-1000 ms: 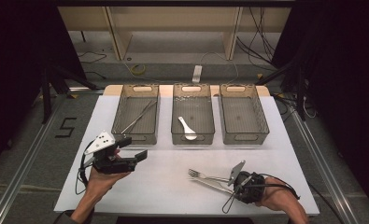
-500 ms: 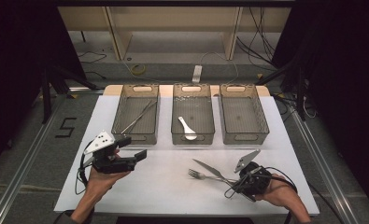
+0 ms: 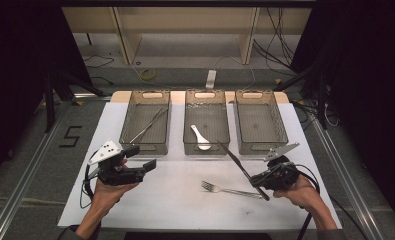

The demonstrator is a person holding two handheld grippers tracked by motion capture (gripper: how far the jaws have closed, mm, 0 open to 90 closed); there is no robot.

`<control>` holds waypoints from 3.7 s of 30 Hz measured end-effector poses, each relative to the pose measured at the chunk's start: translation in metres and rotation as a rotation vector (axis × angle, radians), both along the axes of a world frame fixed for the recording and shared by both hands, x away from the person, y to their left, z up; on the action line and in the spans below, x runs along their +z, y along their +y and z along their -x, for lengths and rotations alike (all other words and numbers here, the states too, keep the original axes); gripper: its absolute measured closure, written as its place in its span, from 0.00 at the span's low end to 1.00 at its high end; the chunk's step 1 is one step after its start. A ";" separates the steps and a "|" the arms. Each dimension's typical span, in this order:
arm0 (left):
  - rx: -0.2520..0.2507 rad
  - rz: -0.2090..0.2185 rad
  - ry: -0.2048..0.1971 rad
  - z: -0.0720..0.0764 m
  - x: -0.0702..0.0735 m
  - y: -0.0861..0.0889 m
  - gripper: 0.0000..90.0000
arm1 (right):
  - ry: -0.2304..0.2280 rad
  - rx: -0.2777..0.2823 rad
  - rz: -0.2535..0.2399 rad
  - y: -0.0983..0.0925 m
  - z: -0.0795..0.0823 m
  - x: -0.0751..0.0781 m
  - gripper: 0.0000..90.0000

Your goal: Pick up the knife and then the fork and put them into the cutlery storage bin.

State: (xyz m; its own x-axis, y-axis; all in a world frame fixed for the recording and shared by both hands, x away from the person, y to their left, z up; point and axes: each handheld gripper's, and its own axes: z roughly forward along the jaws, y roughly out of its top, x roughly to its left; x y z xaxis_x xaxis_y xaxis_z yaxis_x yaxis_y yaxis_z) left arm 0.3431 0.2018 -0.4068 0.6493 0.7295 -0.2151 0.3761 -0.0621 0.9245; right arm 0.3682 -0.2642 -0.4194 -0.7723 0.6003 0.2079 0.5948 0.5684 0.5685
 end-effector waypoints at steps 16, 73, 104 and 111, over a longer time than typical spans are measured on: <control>0.000 0.002 -0.003 0.000 0.000 0.001 0.18 | -0.089 -0.171 -0.120 -0.017 -0.047 0.040 0.89; -0.001 0.009 -0.007 0.001 0.001 0.002 0.18 | -0.036 -0.531 -0.004 -0.006 -0.154 0.015 0.89; -0.001 0.009 -0.005 0.000 0.000 0.002 0.18 | -0.122 -0.126 0.046 0.040 -0.076 0.049 0.39; 0.000 0.010 -0.004 0.000 0.000 0.002 0.18 | -0.124 -0.038 0.065 0.054 -0.048 0.041 0.37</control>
